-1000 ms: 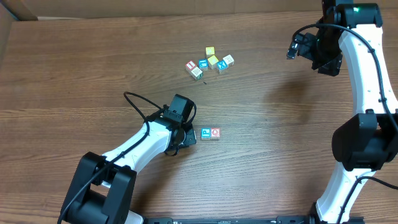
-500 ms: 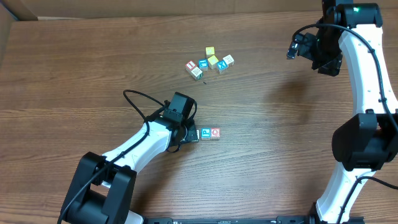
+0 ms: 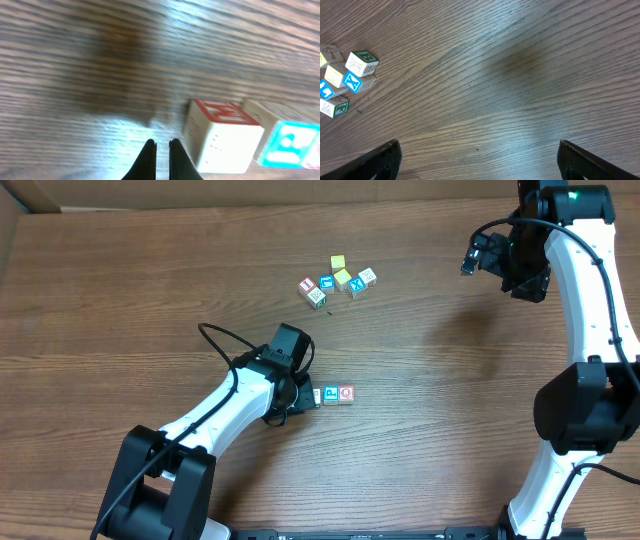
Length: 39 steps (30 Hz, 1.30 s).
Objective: Flip 3 blocks
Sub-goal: 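Push the white block against the blue-P block with the left gripper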
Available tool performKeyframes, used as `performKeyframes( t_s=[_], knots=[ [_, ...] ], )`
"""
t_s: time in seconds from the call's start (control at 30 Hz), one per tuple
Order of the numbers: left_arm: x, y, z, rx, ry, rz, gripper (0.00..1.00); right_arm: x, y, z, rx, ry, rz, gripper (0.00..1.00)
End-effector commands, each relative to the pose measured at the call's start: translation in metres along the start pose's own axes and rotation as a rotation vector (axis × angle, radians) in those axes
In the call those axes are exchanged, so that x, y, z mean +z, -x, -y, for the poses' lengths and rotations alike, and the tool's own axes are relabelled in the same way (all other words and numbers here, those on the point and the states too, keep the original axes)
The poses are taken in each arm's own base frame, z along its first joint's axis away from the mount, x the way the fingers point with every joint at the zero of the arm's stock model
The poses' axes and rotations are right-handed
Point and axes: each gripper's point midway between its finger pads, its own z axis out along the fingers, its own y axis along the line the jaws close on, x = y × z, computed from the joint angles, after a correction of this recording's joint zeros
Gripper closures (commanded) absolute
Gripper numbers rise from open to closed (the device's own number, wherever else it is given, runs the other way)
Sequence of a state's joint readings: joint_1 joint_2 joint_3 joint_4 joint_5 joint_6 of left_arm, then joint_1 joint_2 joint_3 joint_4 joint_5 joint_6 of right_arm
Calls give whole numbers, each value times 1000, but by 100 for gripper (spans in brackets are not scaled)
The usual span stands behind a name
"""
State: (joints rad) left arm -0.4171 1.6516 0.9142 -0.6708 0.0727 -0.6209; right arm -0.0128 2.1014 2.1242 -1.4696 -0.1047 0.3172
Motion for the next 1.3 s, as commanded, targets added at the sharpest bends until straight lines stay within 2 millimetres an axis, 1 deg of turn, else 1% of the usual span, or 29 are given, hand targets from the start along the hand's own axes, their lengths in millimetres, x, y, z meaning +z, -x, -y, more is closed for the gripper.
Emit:
performKeyframes(
  t_s=[0.0,0.13,0.4,0.6,0.8,1.0,1.07,1.17,1.27],
  knots=[
    [1,-8,10,23,-39,-45,96,-16,4,-4,-8,20,44,0],
    [4,-14,8,9,-35,-57,96,-16,4,-4,-8,20,44,0],
    [5,-13,11,5,-40,-50,96,-16,4,-4,-8,19,44,0],
    [5,-17,7,3,-26,-64,96,-16,4,-4,-8,20,44,0],
    [4,-25,8,0,-38,-106,96,-16,4,-4,-8,20,44,0],
    [4,-26,10,0,-47,-111,96,-16,4,-4,-8,19,44,0],
    [4,-24,6,1,-23,-98,96,-16,4,-4,-8,20,44,0],
    [5,-14,-3,4,32,-40,96,-16,4,-4,-8,20,44,0],
    [5,-5,-4,6,42,-1,96,-16,4,-4,-8,20,44,0]
  ],
)
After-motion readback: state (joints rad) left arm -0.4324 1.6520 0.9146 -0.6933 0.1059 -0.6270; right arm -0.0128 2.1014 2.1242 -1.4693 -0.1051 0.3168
